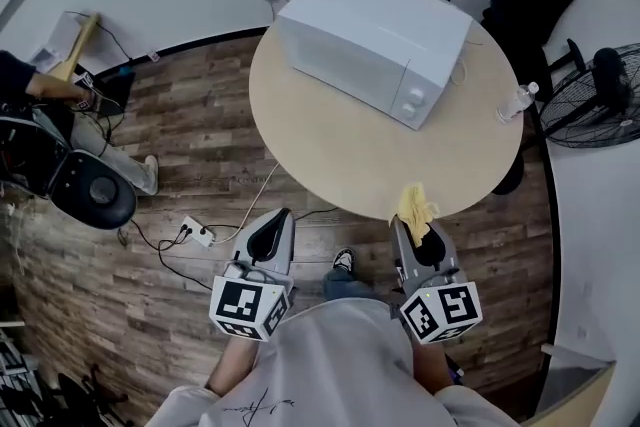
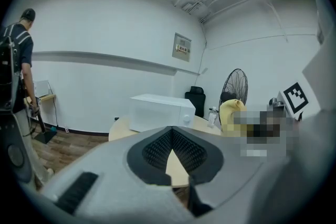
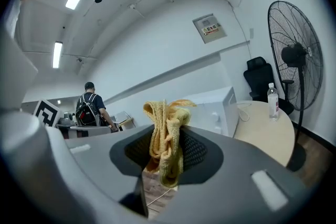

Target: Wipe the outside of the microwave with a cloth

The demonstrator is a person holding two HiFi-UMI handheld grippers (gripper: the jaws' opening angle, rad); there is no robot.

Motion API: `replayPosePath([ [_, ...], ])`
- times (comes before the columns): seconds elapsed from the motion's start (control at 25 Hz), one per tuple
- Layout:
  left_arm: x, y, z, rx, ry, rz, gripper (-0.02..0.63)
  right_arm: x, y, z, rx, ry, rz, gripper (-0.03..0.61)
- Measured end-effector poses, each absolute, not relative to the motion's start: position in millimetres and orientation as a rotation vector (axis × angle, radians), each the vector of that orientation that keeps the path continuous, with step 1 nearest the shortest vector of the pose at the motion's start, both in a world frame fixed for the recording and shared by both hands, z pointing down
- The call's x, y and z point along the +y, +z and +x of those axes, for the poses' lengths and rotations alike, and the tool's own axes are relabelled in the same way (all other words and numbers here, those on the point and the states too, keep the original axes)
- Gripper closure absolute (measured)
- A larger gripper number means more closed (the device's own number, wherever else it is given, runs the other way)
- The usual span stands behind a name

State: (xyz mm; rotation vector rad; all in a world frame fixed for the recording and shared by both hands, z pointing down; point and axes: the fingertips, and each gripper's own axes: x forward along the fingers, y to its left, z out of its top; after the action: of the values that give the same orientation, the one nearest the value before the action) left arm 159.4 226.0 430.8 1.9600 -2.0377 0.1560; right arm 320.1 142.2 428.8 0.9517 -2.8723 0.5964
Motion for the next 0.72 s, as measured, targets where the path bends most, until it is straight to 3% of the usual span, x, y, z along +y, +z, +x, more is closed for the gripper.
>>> replayPosePath([
  [0.72,110,399,113,-2.028,0.107,2.133,0.621,43,415,293,-2.872,0.568,1.111,0.448],
])
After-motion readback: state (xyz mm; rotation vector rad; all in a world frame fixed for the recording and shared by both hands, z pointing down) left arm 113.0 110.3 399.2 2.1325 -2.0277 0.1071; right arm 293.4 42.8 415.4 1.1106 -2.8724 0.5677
